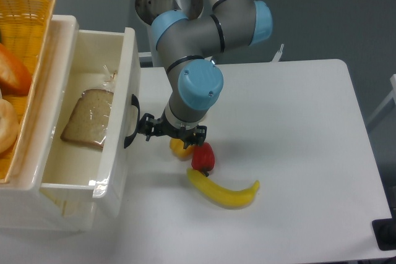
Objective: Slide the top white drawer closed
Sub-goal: 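Push the drawer front with the gripper, sliding the drawer shut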
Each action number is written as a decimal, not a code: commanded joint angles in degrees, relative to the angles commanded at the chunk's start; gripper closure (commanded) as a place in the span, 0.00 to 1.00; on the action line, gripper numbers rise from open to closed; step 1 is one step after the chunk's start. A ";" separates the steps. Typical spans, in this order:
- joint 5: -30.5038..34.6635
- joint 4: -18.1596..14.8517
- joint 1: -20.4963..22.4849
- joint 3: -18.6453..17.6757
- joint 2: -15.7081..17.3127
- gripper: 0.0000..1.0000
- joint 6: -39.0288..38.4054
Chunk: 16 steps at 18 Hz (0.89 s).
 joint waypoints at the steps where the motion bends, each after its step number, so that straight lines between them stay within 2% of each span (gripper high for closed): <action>1: -0.09 -0.09 0.00 0.00 0.00 0.00 0.00; 16: -0.35 0.00 -4.30 0.18 0.35 0.00 -0.17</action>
